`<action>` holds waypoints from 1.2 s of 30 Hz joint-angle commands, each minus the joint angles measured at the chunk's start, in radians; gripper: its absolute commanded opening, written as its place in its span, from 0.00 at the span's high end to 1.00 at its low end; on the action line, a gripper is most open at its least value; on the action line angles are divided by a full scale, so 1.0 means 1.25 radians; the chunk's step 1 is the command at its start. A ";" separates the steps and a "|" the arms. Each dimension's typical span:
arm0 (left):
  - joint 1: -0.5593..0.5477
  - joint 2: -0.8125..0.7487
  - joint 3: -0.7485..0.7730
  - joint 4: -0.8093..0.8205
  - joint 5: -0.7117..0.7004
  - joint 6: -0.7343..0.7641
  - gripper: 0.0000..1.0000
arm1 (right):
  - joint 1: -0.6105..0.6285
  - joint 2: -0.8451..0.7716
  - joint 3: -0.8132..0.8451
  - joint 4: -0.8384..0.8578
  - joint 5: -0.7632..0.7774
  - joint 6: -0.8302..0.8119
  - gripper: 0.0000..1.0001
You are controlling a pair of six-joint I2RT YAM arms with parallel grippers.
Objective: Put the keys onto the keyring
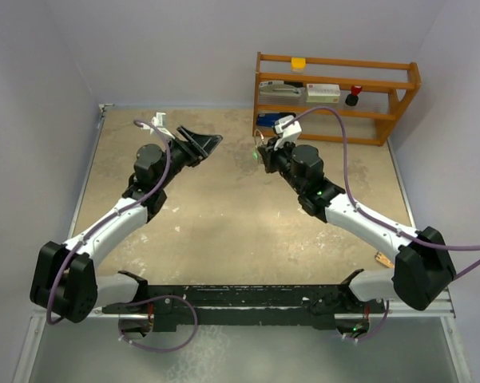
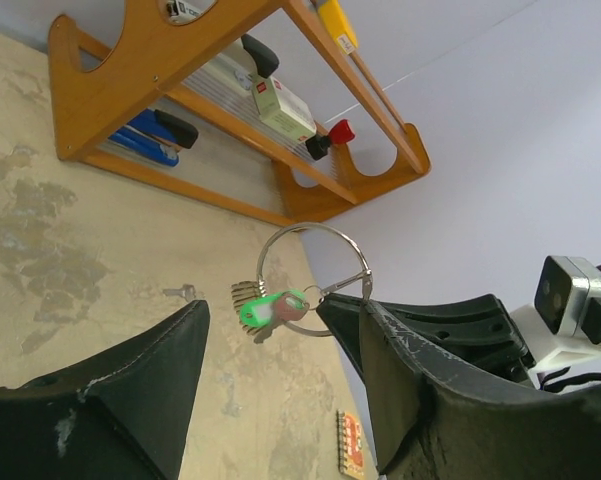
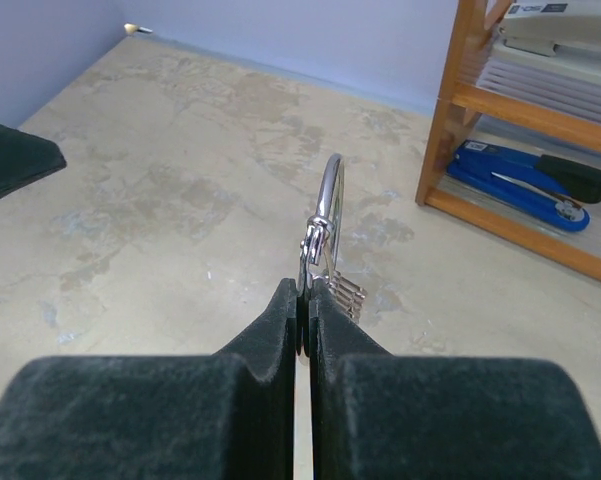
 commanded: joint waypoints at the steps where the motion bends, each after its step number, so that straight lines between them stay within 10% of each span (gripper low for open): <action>1: 0.005 0.003 -0.009 0.075 0.011 0.012 0.42 | 0.002 -0.011 0.040 0.009 -0.052 0.002 1.00; 22: 0.003 0.087 -0.047 0.347 0.142 -0.094 0.44 | -0.003 0.001 -0.094 0.269 -0.336 -0.094 1.00; 36: -0.008 0.105 -0.042 0.343 0.152 -0.112 0.44 | -0.003 0.049 -0.068 0.304 -0.304 -0.083 1.00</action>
